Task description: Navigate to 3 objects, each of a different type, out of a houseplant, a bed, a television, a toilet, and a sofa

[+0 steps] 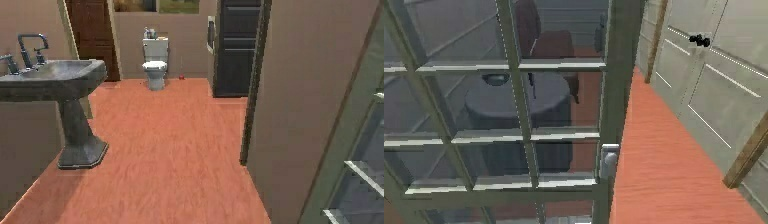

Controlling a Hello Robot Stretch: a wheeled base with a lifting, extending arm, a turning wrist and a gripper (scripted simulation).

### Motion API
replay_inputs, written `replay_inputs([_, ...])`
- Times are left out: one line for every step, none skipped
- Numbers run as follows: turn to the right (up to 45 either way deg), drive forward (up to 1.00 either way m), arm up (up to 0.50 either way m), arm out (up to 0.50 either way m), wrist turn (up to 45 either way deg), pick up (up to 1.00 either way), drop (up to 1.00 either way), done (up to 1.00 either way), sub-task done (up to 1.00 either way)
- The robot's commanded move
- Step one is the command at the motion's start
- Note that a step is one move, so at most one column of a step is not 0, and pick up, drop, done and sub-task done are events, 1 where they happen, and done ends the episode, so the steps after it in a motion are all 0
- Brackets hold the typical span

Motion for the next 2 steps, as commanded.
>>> replay_inputs([0.0,1.0,0.0,0.0,0.0,0.0,0.0,0.0,0.0])
replay_inputs([0.0,1.0,0.0,0.0,0.0,0.0,0.0,0.0,0.0])
